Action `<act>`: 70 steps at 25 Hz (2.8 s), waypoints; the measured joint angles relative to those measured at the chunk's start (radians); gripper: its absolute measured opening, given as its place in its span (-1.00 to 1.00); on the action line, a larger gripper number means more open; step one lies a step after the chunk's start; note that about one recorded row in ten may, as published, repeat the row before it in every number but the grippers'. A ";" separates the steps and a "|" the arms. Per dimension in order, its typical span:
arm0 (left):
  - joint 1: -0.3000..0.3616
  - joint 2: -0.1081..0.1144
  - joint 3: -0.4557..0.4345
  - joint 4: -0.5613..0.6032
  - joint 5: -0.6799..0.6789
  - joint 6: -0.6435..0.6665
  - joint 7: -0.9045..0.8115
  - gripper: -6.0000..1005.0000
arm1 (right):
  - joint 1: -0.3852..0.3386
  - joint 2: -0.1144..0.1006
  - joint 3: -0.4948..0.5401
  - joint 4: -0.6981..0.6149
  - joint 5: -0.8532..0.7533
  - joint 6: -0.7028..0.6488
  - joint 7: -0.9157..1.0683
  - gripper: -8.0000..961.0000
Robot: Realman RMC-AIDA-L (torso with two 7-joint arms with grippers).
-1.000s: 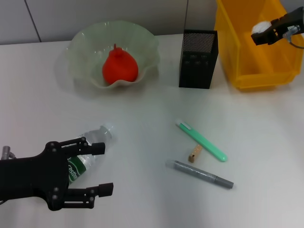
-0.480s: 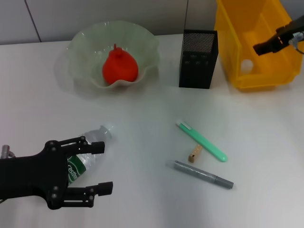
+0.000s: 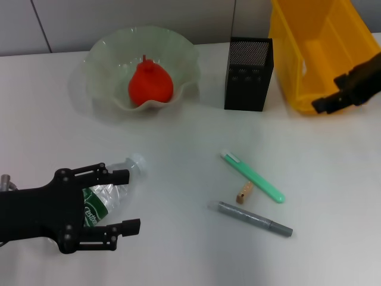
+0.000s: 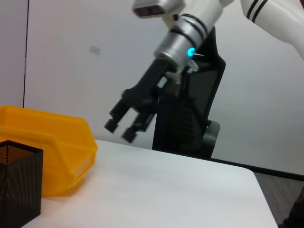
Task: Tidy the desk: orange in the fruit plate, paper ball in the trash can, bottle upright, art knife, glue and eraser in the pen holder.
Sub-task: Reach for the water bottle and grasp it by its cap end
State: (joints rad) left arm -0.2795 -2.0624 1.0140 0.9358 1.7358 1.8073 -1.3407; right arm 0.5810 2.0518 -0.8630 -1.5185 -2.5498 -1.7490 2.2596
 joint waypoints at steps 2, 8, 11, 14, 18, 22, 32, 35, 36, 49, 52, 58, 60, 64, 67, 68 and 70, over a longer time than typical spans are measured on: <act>-0.003 0.000 0.000 0.003 0.000 -0.006 -0.003 0.50 | -0.013 -0.002 0.051 0.016 0.069 -0.043 -0.057 0.57; -0.021 0.001 -0.026 0.004 0.003 -0.057 -0.040 0.50 | -0.101 -0.012 0.164 0.180 0.301 -0.091 -0.356 0.57; -0.033 0.004 -0.026 0.007 0.004 -0.094 -0.087 0.49 | -0.146 -0.012 0.183 0.267 0.358 -0.114 -0.519 0.57; -0.039 0.004 -0.025 0.021 0.011 -0.121 -0.123 0.49 | -0.178 -0.012 0.189 0.326 0.387 -0.128 -0.626 0.57; -0.070 -0.005 0.004 0.155 0.124 -0.195 -0.316 0.48 | -0.227 -0.012 0.231 0.451 0.411 -0.132 -0.795 0.57; -0.108 -0.006 0.067 0.251 0.197 -0.237 -0.461 0.48 | -0.237 -0.012 0.265 0.499 0.411 -0.132 -0.845 0.57; -0.328 -0.007 0.301 0.418 0.614 -0.300 -0.946 0.47 | -0.242 -0.011 0.291 0.573 0.407 -0.132 -0.911 0.57; -0.396 -0.009 0.383 0.414 0.740 -0.291 -1.078 0.47 | -0.238 -0.012 0.290 0.584 0.407 -0.120 -0.927 0.57; -0.421 -0.011 0.423 0.414 0.789 -0.282 -1.134 0.46 | -0.238 -0.012 0.290 0.584 0.407 -0.120 -0.927 0.57; -0.556 -0.018 0.591 0.297 0.928 -0.259 -1.397 0.45 | -0.225 -0.013 0.278 0.664 0.406 -0.083 -0.999 0.57; -0.551 -0.018 0.613 0.276 0.922 -0.299 -1.410 0.45 | -0.220 -0.012 0.278 0.683 0.406 -0.081 -1.014 0.57; -0.540 -0.018 0.638 0.204 0.912 -0.401 -1.414 0.44 | -0.216 -0.005 0.278 0.701 0.406 -0.080 -1.019 0.57; -0.540 -0.018 0.640 0.183 0.912 -0.416 -1.411 0.44 | -0.216 -0.004 0.278 0.702 0.407 -0.080 -1.020 0.57; -0.534 -0.018 0.647 0.137 0.913 -0.471 -1.401 0.43 | -0.217 0.001 0.279 0.702 0.407 -0.081 -1.021 0.57; -0.529 -0.018 0.650 0.117 0.913 -0.498 -1.400 0.43 | -0.217 0.005 0.279 0.703 0.407 -0.086 -1.023 0.57; -0.528 -0.018 0.654 0.107 0.915 -0.515 -1.401 0.43 | -0.216 0.007 0.279 0.703 0.407 -0.089 -1.026 0.57; -0.528 -0.018 0.658 0.101 0.917 -0.521 -1.402 0.43 | -0.215 0.009 0.279 0.703 0.407 -0.089 -1.027 0.57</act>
State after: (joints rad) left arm -0.8075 -2.0800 1.6722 1.0370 2.6530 1.2862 -2.7426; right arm 0.3661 2.0605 -0.5844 -0.8156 -2.1429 -1.8379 1.2328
